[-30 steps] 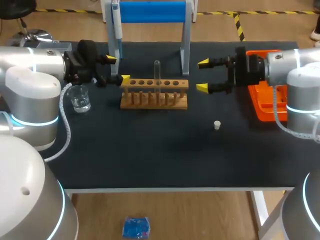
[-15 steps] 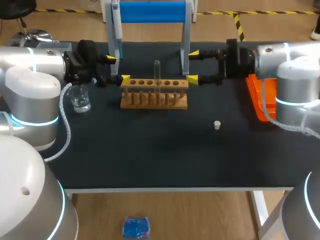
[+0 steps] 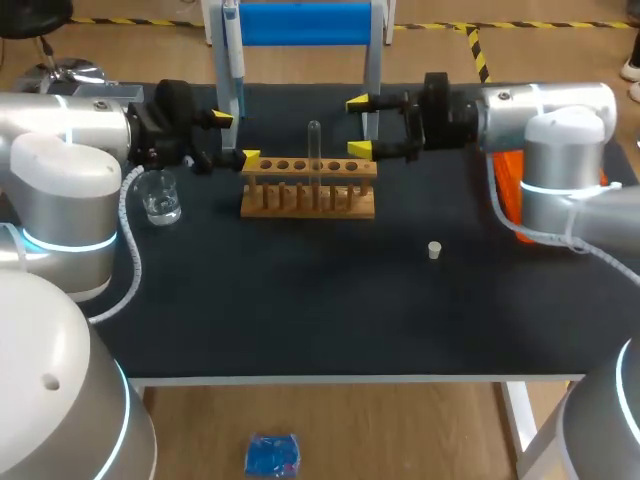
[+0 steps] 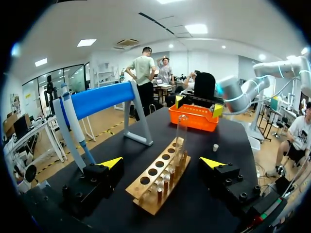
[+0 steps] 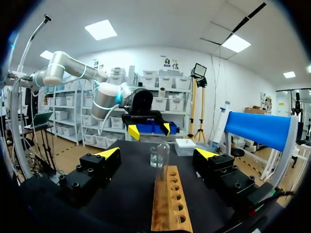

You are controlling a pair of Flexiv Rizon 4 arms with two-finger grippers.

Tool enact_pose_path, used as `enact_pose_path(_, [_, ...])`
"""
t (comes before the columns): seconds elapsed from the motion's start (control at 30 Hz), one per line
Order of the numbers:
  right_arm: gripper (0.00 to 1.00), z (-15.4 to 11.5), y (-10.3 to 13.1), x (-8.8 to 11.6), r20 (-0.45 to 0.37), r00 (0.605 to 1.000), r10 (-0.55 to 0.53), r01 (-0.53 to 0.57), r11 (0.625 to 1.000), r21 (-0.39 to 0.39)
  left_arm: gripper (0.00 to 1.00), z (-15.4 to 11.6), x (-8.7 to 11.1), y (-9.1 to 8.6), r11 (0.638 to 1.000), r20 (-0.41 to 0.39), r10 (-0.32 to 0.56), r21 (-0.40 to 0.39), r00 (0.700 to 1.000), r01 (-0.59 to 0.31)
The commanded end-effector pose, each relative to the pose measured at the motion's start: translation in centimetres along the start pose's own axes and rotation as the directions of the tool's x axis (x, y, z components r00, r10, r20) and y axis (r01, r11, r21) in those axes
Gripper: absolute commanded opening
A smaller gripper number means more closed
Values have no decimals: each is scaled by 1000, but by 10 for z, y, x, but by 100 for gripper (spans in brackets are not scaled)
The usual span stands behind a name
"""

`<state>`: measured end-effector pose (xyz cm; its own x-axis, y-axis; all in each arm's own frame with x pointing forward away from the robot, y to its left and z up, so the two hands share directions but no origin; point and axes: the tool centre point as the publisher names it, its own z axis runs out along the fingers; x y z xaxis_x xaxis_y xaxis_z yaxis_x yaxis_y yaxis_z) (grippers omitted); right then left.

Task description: Invert the test tube, pick up the pipette, mount the tip to pipette, aspirate from beaker and dispense into the tube, eject the tip, return the pipette, and cap with the stopper.

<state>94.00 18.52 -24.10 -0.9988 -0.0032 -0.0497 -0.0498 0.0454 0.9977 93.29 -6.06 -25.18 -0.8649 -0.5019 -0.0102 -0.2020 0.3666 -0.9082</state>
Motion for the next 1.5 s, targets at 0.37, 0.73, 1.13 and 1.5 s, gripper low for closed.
enact_pose_path(0.37, [100, 33, -17, -13, -105, 994, 9, -13, 999, -32, 100, 0, 0, 1, 1000, 3, 1, 5, 1000, -1])
enact_pose_path(0.73, [100, 52, -29, -14, -133, 990, 36, -41, 998, -37, 100, 0, 0, 1, 1000, 3, 1, 5, 1000, -1])
enact_pose_path(1.13, [94, 63, -40, -15, -133, 989, 63, -69, 997, -39, 100, 0, 0, 1, 1000, 3, 1, 5, 1000, -1])
enact_pose_path(1.5, [62, 69, -43, -17, -129, 989, 70, -75, 996, -36, 100, 0, 0, 1, 1000, 3, 1, 5, 1000, -1])
